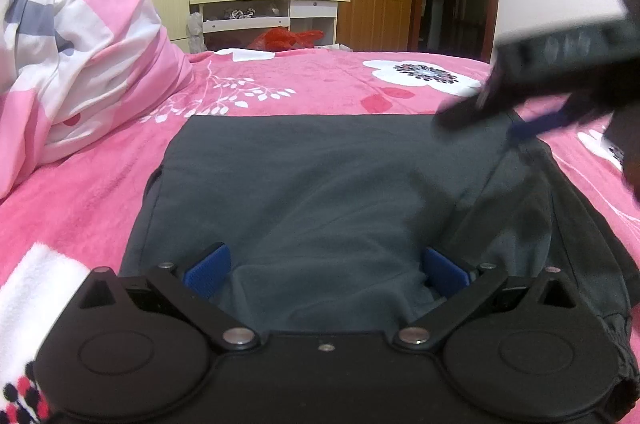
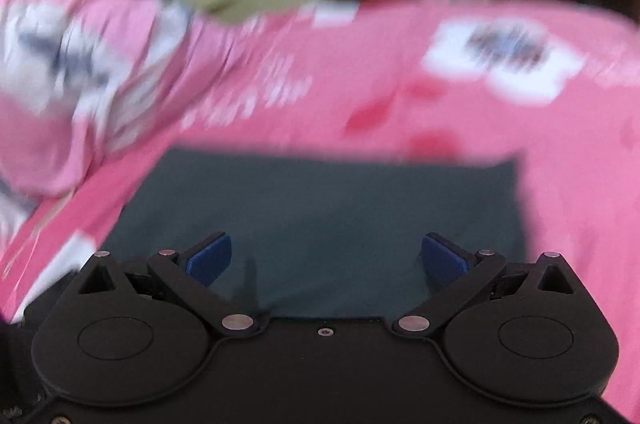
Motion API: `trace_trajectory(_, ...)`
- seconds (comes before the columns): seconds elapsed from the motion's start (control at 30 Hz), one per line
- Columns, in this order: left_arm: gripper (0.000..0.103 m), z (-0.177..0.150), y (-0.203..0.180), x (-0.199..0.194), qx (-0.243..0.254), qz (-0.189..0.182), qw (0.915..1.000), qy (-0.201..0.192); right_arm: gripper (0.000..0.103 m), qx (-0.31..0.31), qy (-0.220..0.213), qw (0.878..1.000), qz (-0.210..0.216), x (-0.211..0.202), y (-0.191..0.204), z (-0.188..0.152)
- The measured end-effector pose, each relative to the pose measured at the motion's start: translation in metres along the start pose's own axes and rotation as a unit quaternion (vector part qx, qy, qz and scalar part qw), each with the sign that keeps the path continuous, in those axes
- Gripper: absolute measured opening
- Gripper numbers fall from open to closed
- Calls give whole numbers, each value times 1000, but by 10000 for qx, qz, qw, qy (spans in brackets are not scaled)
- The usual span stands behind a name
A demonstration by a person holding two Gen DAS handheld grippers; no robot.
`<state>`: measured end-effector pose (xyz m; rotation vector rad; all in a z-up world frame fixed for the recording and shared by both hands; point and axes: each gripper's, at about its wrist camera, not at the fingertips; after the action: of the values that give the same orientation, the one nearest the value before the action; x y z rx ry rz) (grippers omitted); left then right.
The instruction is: Fold clothes
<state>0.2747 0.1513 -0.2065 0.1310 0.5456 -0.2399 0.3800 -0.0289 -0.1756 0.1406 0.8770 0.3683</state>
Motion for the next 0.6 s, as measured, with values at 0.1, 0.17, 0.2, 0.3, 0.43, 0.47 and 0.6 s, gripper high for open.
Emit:
trace_trajectory(0.1, 103, 0, 0, 0, 4, 1, 10000, 0, 103, -277, 152, 9995, -99, 3, 1, -5)
trace_trajectory(0.17, 103, 0, -1, -1, 9, 3, 10000, 0, 103, -348, 247, 9989, -172, -1, -2, -7)
trace_trajectory(0.2, 103, 0, -1, -1, 11, 4, 10000, 0, 103, -379, 260, 9987, -209, -2, -4, -8)
trace_trajectory(0.3, 103, 0, -4, -1, 9, 16, 10000, 5, 103, -714, 229, 9952, -633, -12, -7, -21)
trace_trajectory(0.43, 103, 0, -5, -2, 3, 15, 10000, -5, 103, -634, 198, 9918, -1088, -32, -18, -32)
trace_trajectory(0.47, 103, 0, -5, -2, 2, 15, 10000, -7, 103, -519, 170, 9914, -1190, -39, -23, -34)
trace_trajectory(0.6, 103, 0, -6, -3, -4, 17, 10000, -9, 103, -389, -294, 9849, -1664, -58, -27, -34)
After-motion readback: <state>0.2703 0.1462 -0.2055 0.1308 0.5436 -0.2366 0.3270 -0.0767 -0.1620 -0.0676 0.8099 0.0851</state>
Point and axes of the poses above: each gripper's, at about its wrist camera, not at the fingertips, and x roughly the way its jaws point, y to its left, z to its top, and after that the axes turned 5 degrees about x, right-handed
